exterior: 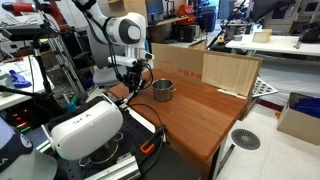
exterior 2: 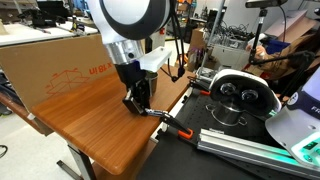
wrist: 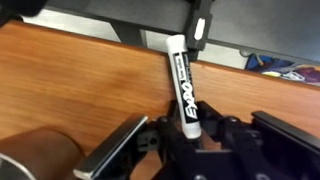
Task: Put the marker in the pot
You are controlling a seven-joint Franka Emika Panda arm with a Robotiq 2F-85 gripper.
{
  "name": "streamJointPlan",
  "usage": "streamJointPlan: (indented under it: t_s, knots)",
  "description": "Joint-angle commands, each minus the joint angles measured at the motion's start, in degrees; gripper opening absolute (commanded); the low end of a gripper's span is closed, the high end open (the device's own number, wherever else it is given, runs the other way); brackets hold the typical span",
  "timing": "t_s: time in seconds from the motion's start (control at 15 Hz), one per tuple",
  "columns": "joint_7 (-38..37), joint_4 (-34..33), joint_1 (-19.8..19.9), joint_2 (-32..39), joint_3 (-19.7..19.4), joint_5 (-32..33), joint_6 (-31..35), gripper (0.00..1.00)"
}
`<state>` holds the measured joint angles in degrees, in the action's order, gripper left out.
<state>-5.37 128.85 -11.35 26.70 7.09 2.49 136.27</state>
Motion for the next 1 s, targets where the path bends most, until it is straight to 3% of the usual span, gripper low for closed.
streamJointPlan:
  t_s: [0.0, 0.13, 0.53, 0.93]
  knots:
    - [-0.1, 0.5, 0.0, -1.0, 0.2, -0.3, 1.0, 0.06]
    - [0.3, 1.2, 0.3, -2.3, 0.3, -0.4, 1.2, 0.03]
    - [1.1, 3.8, 0.7, -6.2, 1.2, -1.2, 3.5, 0.05]
    - [1.4, 10.0, 1.2, -15.4, 2.2, -3.5, 7.2, 0.05]
